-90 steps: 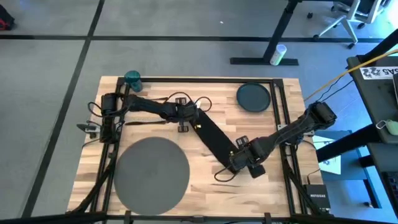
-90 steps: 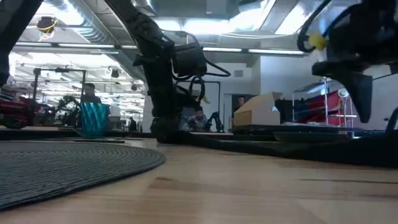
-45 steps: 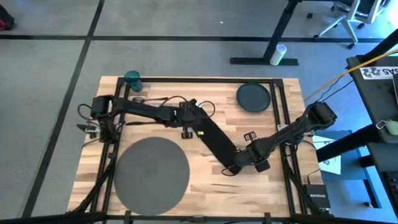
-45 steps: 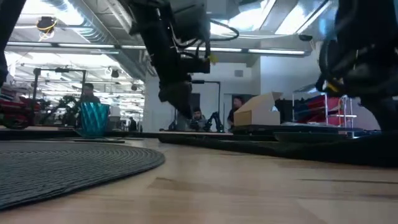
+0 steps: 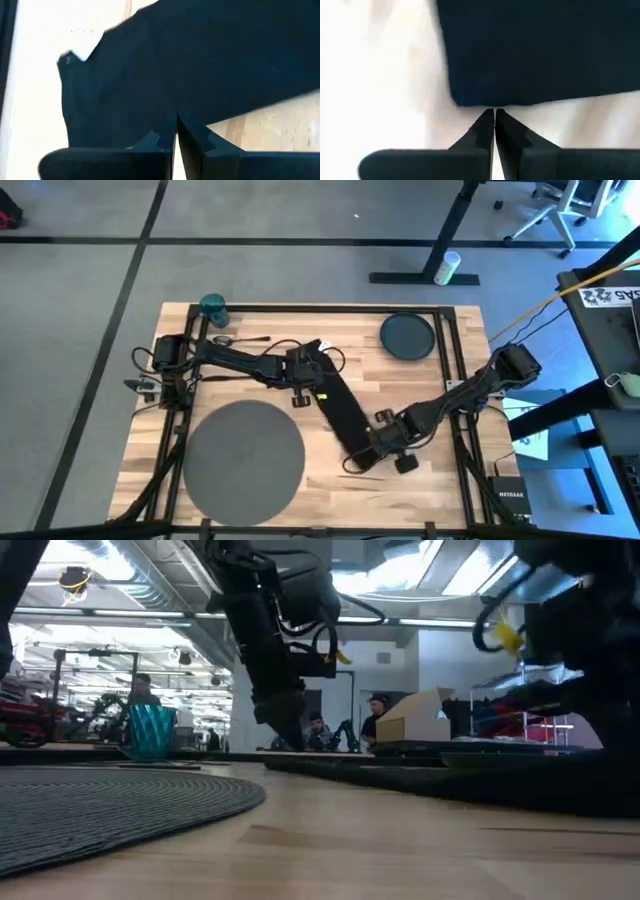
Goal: Set table place
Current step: Fold the black table napkin
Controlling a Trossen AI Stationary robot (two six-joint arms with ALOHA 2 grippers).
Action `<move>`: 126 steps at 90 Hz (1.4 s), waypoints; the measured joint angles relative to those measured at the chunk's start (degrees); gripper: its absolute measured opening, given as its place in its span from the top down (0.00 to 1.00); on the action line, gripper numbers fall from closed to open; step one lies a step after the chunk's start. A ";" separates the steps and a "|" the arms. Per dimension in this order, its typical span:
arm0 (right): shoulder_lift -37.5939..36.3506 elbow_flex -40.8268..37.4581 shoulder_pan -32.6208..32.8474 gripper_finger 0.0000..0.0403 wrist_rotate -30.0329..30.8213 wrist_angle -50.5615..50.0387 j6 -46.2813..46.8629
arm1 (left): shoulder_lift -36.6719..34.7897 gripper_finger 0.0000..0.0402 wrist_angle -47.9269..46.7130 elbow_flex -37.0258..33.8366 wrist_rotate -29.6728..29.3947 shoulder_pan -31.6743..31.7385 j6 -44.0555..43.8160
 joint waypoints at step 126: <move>-0.57 0.00 -28.68 1.00 18.23 3.26 -20.90 | 7.21 1.00 21.57 0.11 12.98 -16.65 -12.70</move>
